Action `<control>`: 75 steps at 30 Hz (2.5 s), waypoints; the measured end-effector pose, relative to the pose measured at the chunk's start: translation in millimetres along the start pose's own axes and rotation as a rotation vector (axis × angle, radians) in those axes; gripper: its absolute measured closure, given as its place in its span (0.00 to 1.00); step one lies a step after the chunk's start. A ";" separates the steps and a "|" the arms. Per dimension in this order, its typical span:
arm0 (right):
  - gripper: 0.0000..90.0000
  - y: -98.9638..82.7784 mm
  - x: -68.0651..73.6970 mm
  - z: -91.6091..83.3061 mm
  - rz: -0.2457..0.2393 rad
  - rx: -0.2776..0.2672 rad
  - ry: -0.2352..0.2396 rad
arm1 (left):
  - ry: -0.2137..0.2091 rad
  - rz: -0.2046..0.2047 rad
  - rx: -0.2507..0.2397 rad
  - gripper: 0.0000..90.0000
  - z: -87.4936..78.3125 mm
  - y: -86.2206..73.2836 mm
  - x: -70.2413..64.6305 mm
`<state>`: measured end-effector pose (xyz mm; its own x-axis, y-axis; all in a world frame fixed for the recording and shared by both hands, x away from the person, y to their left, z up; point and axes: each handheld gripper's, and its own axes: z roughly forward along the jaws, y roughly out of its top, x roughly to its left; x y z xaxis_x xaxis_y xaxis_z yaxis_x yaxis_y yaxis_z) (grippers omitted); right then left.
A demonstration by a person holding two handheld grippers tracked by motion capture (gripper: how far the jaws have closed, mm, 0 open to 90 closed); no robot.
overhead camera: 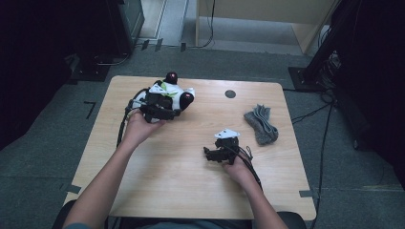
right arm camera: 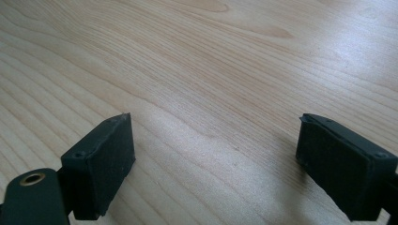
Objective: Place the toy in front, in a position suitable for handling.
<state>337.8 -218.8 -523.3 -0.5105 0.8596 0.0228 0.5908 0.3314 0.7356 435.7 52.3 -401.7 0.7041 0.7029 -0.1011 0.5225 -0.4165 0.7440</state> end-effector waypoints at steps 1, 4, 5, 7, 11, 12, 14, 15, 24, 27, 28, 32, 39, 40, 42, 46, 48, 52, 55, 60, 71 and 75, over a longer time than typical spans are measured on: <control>0.13 0.0 -0.2 0.2 -0.004 -0.003 0.000 | 0.004 0.001 0.001 0.37 -0.1 1.2 3.0; 0.13 0.0 0.1 0.1 0.000 0.000 0.000 | 0.018 -0.013 -0.009 0.37 -0.4 4.0 11.1; 0.13 0.0 -0.1 0.1 -0.002 -0.002 0.000 | 0.026 -0.016 -0.018 0.36 -0.6 3.8 13.6; 0.13 0.0 0.0 0.1 0.000 -0.001 0.001 | 0.048 -0.024 -0.024 0.36 -1.7 3.3 18.1; 0.13 0.0 0.0 0.2 0.000 -0.001 0.001 | 0.074 -0.014 -0.029 0.36 -5.6 5.0 24.9; 0.13 0.0 0.0 0.2 0.000 -0.001 0.001 | 0.080 -0.016 -0.026 0.35 -6.3 6.3 28.1; 0.13 0.0 0.1 0.1 0.001 0.000 0.001 | 0.088 -0.034 -0.035 0.35 -7.3 8.1 34.6; 0.13 0.0 0.0 0.1 -0.001 -0.001 0.001 | 0.085 -0.044 -0.036 0.35 -6.5 8.5 37.8; 0.13 0.0 0.1 0.1 0.001 0.000 0.001 | 0.104 -0.073 -0.027 0.31 12.9 3.3 48.5; 0.13 0.0 0.1 0.1 0.001 0.000 0.001 | 0.111 -0.071 -0.024 0.30 19.4 1.0 50.9; 0.13 -0.1 0.2 0.0 0.002 0.001 0.000 | 0.114 -0.069 -0.028 0.30 20.9 0.4 51.7; 0.13 -0.3 0.6 -0.2 0.005 0.001 -0.003 | 0.120 -0.076 -0.041 0.31 25.3 -1.9 55.9; 0.13 -0.7 1.0 -0.6 0.008 0.000 -0.008 | 0.145 -0.052 -0.050 0.43 28.8 -5.7 57.0; 0.13 -0.7 1.0 -0.6 0.007 0.000 -0.007 | 0.150 -0.044 -0.046 0.44 29.2 -5.9 56.4; 0.13 -0.7 1.0 -0.6 0.007 0.000 -0.008 | 0.155 -0.034 -0.041 0.46 30.4 -6.5 55.0; 0.13 -0.8 1.1 -0.7 0.008 -0.001 -0.009 | 0.178 0.010 -0.061 0.53 32.4 -12.2 51.2; 0.13 -0.9 1.2 -0.8 0.009 0.000 -0.009 | 0.180 0.015 -0.065 0.57 31.9 -13.1 50.8; 0.13 -0.9 1.2 -0.8 0.009 -0.001 -0.010 | 0.166 -0.003 -0.069 0.68 29.6 -13.1 50.7; 0.13 -0.9 1.2 -0.8 0.009 -0.001 -0.009 | 0.164 -0.014 -0.068 0.69 27.8 -12.2 50.1; 0.13 -0.9 1.2 -0.8 0.009 -0.001 -0.009 | 0.168 -0.019 -0.074 0.72 23.6 -10.3 47.9; 0.15 2.1 -0.5 -1.6 0.008 0.025 -0.003 | 0.104 -0.034 -0.108 0.74 10.2 -5.7 34.3; 0.15 3.5 -3.6 -1.9 0.016 0.036 -0.007 | 0.085 -0.003 -0.100 0.74 4.7 -3.8 21.4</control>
<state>340.5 -221.5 -519.5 -0.4964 0.8676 0.0295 0.6210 0.3311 0.7105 451.0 66.2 -409.8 0.6566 0.7525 -0.0503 0.4714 -0.3575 0.8062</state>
